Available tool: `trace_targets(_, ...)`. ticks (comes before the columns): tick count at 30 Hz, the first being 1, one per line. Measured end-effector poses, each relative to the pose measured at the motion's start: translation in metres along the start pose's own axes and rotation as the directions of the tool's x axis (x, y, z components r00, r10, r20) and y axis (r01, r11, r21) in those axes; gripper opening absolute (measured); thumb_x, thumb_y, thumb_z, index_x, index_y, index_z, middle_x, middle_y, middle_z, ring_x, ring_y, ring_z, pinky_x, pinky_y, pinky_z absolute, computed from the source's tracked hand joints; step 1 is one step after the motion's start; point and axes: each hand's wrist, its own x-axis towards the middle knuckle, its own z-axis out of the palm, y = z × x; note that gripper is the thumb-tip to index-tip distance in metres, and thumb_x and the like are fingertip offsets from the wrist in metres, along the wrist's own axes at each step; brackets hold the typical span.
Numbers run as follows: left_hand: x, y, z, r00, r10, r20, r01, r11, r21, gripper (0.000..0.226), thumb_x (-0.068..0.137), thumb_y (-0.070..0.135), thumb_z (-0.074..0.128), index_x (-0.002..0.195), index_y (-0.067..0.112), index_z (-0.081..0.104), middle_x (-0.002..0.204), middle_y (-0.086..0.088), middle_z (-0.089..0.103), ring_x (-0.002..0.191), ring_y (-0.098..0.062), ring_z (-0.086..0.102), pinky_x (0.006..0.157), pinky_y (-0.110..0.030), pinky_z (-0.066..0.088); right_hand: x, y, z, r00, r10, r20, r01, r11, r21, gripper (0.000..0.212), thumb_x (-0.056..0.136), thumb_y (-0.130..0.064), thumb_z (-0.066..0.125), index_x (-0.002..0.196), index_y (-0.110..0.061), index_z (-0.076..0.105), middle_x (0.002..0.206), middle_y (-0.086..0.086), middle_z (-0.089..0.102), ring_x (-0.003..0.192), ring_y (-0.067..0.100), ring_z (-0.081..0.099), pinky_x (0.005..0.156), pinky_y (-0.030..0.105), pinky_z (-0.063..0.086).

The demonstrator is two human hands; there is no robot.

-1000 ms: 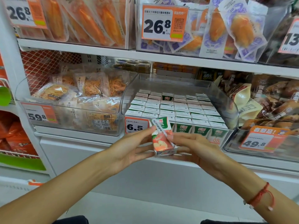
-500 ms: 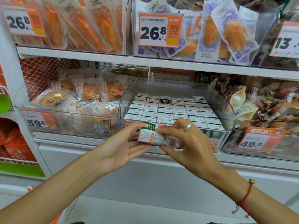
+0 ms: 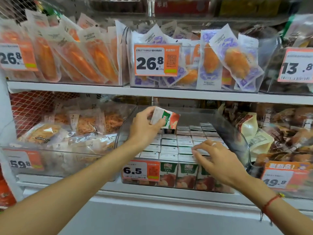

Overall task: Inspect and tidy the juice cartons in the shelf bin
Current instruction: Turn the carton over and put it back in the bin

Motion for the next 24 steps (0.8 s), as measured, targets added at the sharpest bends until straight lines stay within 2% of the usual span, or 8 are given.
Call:
trace_targets(4,0.039,-0.024,0.019,0.989,0.119,0.086,-0.143,0.917,0.372,0.03,0.084,0.028,0.071,0.112,0.016,0.068,0.094,-0.006,0.072,0.081,-0.009,0.061,0.065,-0.034,0.048,-0.001,0.006,0.007,0.999,-0.025,-0.046,0.022,0.997,-0.07,0.037,0.096,-0.054,0.033,0.116,-0.04,0.06,0.117,-0.023,0.055,0.109,0.003,0.05,0.072,0.026,0.043)
trace_targets(5,0.045,-0.03,0.021,0.986,0.124,0.112,-0.161,0.887,0.434,0.033,0.083,0.03,0.073,0.109,0.009,0.068,0.089,-0.023,0.064,0.08,-0.034,0.063,0.061,-0.037,0.046,-0.002,0.007,0.008,0.998,-0.03,-0.052,0.026,0.996,-0.086,0.037,0.096,-0.054,0.032,0.116,-0.041,0.06,0.117,-0.024,0.055,0.109,0.002,0.049,0.072,0.025,0.042)
trace_targets(6,0.051,-0.035,0.023,0.981,0.121,0.151,-0.178,0.865,0.469,0.04,0.083,0.031,0.075,0.109,0.002,0.064,0.093,-0.026,0.059,0.099,-0.028,0.048,0.061,-0.04,0.046,-0.002,0.007,0.009,0.998,-0.034,-0.055,0.028,0.994,-0.101,0.037,0.096,-0.054,0.032,0.117,-0.041,0.059,0.118,-0.024,0.055,0.11,0.001,0.048,0.072,0.024,0.041)
trace_targets(7,0.056,-0.041,0.023,0.971,0.111,0.213,-0.205,0.845,0.494,0.047,0.083,0.032,0.075,0.114,0.0,0.061,0.108,-0.022,0.057,0.095,-0.029,0.058,0.065,-0.036,0.049,-0.002,0.006,0.009,0.998,-0.036,-0.057,0.029,0.993,-0.118,0.037,0.096,-0.054,0.03,0.118,-0.041,0.058,0.119,-0.025,0.054,0.111,0.0,0.047,0.072,0.023,0.039)
trace_targets(10,0.072,-0.051,0.017,0.916,0.05,0.399,-0.271,0.809,0.521,0.063,0.088,0.036,0.069,0.144,0.023,0.044,0.144,0.002,0.052,0.129,-0.019,0.051,0.093,-0.023,0.043,-0.002,0.006,0.011,0.997,-0.042,-0.063,0.032,0.988,-0.149,0.041,0.096,-0.055,0.026,0.119,-0.042,0.057,0.12,-0.024,0.054,0.112,0.0,0.047,0.071,0.022,0.038)
trace_targets(12,0.083,-0.051,0.012,0.886,0.019,0.463,-0.29,0.802,0.523,0.062,0.092,0.036,0.065,0.147,0.029,0.038,0.151,0.006,0.04,0.135,-0.015,0.042,0.094,-0.016,0.034,-0.003,0.006,0.011,0.997,-0.043,-0.07,0.032,0.988,-0.151,0.042,0.096,-0.055,0.026,0.119,-0.041,0.058,0.119,-0.024,0.055,0.111,0.001,0.049,0.069,0.021,0.038)
trace_targets(22,0.107,-0.039,0.005,0.766,-0.048,0.64,-0.368,0.785,0.499,0.049,0.097,0.029,0.058,0.141,0.04,0.04,0.144,0.011,0.038,0.128,-0.007,0.039,0.098,-0.012,0.031,-0.003,0.003,0.013,0.996,-0.03,-0.088,0.015,0.985,-0.175,0.053,0.094,-0.058,0.014,0.116,-0.042,0.06,0.114,-0.024,0.057,0.105,0.002,0.053,0.061,0.019,0.031)
trace_targets(24,0.104,-0.044,0.014,0.775,-0.016,0.631,-0.358,0.812,0.46,0.046,0.097,0.025,0.059,0.14,0.027,0.044,0.143,0.004,0.044,0.129,-0.013,0.044,0.104,-0.02,0.035,-0.004,0.002,0.013,0.995,-0.029,-0.092,0.012,0.983,-0.181,0.061,0.089,-0.059,0.007,0.115,-0.043,0.06,0.113,-0.024,0.058,0.103,0.003,0.053,0.059,0.018,0.031)
